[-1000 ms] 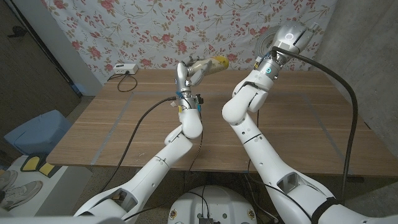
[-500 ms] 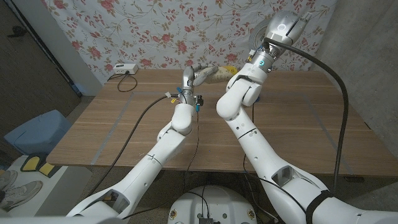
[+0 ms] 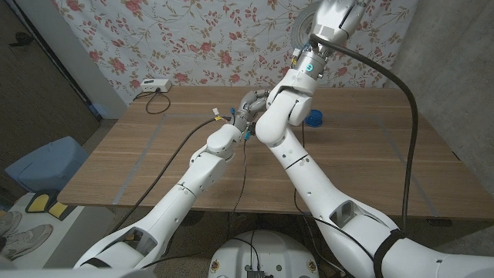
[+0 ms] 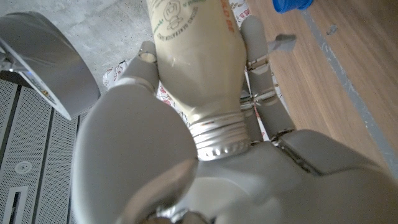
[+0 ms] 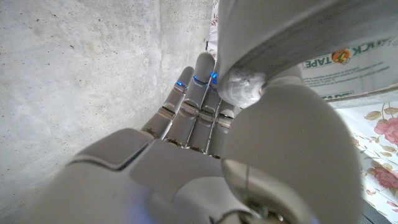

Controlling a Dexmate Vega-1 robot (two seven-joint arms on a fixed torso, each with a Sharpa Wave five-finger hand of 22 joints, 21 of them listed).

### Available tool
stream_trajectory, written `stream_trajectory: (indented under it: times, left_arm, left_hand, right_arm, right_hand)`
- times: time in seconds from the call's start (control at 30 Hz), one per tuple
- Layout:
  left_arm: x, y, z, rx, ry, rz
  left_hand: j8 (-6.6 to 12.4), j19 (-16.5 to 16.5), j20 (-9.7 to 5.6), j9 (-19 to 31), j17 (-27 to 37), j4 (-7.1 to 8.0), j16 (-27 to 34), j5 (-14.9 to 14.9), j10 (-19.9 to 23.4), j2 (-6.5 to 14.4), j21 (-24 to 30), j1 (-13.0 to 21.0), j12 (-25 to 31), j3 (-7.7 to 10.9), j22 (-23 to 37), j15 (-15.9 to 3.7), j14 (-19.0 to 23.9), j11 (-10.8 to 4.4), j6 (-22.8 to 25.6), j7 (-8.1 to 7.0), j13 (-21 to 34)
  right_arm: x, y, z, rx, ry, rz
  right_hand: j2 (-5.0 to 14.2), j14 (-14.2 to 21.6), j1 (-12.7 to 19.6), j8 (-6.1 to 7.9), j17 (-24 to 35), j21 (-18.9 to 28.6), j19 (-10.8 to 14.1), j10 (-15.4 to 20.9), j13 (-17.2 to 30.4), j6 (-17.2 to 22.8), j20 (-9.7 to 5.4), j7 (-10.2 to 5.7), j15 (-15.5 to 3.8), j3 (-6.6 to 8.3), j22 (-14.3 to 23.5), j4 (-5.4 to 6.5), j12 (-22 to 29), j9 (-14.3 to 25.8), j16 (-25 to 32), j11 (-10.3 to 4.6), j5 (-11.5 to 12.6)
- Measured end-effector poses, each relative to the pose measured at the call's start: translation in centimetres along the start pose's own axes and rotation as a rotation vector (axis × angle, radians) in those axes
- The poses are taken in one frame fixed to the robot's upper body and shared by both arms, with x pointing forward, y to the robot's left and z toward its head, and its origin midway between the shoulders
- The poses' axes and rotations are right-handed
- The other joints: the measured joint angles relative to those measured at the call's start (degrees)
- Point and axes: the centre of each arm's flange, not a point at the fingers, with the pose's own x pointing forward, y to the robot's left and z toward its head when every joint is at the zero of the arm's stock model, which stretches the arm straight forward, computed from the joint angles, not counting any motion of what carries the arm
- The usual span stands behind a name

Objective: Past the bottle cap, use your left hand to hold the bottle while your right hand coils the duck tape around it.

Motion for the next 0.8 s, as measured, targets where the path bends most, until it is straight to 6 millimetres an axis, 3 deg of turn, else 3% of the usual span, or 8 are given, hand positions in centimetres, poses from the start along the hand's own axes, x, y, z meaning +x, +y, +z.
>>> stream_trajectory:
  times: [0.03, 0.13, 0.3, 0.33, 0.6, 0.8]
  left_arm:
    - [-0.2, -0.7, -0.5, 0.003, 0.024, -0.024]
    - [-0.7, -1.6, -1.1, 0.033, 0.026, -0.012]
    - [-1.3, -3.9, -2.5, 0.010, 0.052, -0.043]
    - [-1.5, -3.2, -1.7, 0.129, -0.014, 0.064]
    - [-2.2, -4.6, -3.7, 0.288, -0.039, 0.198]
    - [-2.4, -4.5, -3.5, 0.463, -0.135, 0.345]
  left_hand:
    - [0.00, 0.0, 0.00, 0.0, 0.0, 0.00, 0.0, 0.0, 0.0, 0.0, 0.0, 0.0, 0.0, 0.00, 0.0, 0.00, 0.0, 0.00, 0.0, 0.00, 0.0]
    - [-0.11, -0.1, 0.10, 0.0, 0.0, 0.00, 0.0, 0.0, 0.0, 0.0, 0.1, 0.0, -0.1, 0.00, 0.0, 0.00, 0.0, 0.00, 0.0, 0.00, 0.0]
    - [-0.11, -0.2, 0.18, 0.0, 0.0, 0.00, 0.0, 0.0, 0.2, 0.0, 0.3, 0.0, -0.4, 0.00, 0.0, 0.00, 0.0, 0.20, 0.0, 0.00, 0.4]
    - [-0.11, -0.2, 0.17, 0.0, 0.0, 0.00, 0.0, 0.0, 0.2, 0.0, 0.3, 0.0, -0.4, 0.00, 0.0, 0.00, 0.0, 0.21, 0.0, 0.00, 0.4]
    - [-0.22, -0.2, 0.17, -0.1, -0.5, 0.00, 0.0, 0.0, 0.3, 0.0, 0.3, 0.0, -0.5, 0.00, -0.3, 0.00, 0.0, 0.29, 0.4, 0.10, 0.4]
    - [-0.34, -0.2, 0.16, -0.1, -0.7, 0.00, -0.4, 0.0, 0.5, 0.0, 0.3, 0.0, -0.8, 0.00, -0.3, 0.11, 0.1, 0.17, 0.6, -0.20, 0.4]
  right_arm:
    - [-0.2, -1.0, 0.7, 0.024, -0.008, -0.006]
    - [-0.3, -1.5, 0.9, 0.036, -0.013, -0.014]
    - [-0.4, -1.5, 1.0, 0.034, -0.021, -0.019]
    - [-0.5, -2.5, 1.1, 0.060, -0.022, -0.030]
    - [-0.9, -3.1, 0.6, 0.086, -0.027, -0.036]
    - [-1.0, -3.2, 0.3, 0.091, -0.030, -0.035]
  right_hand:
    - [0.00, 0.0, 0.0, -0.01, 0.0, 0.0, 0.0, 0.0, 0.0, 0.0, 0.00, 0.00, 0.00, 0.00, 0.0, 0.00, 0.0, 0.1, 0.0, 0.00, 0.0]
    - [0.00, 0.1, 0.0, -0.18, 0.0, 0.3, 0.0, 0.0, 0.0, 0.0, 0.00, 0.00, 0.08, 0.00, 0.0, 0.00, 0.0, 0.1, 0.0, 0.00, 0.0]
    - [-0.01, 0.3, 0.0, -0.24, 0.0, 0.4, 0.0, 0.0, 0.0, 0.0, 0.00, 0.00, -0.05, -0.01, 0.0, -0.01, -0.1, 0.1, 0.0, 0.00, 0.3]
    - [-0.01, 0.3, 0.0, -0.30, 0.0, 0.4, 0.0, 0.0, 0.0, 0.0, 0.00, 0.00, -0.11, -0.02, 0.0, -0.02, -0.1, 0.2, 0.0, 0.00, 0.3]
    - [-0.23, 0.4, 0.2, -0.80, 0.0, 0.4, 0.0, 0.0, 0.0, 1.1, 0.00, -0.09, -0.21, -0.08, -0.2, -0.08, -0.3, 0.5, 0.0, 0.01, 0.3]
    - [-0.22, 0.7, 0.2, -0.85, 0.0, 0.9, 0.0, 0.6, 0.0, 1.1, 0.00, -0.09, -0.12, -0.08, -0.3, -0.08, -0.6, 0.5, 0.0, 0.20, 0.3]
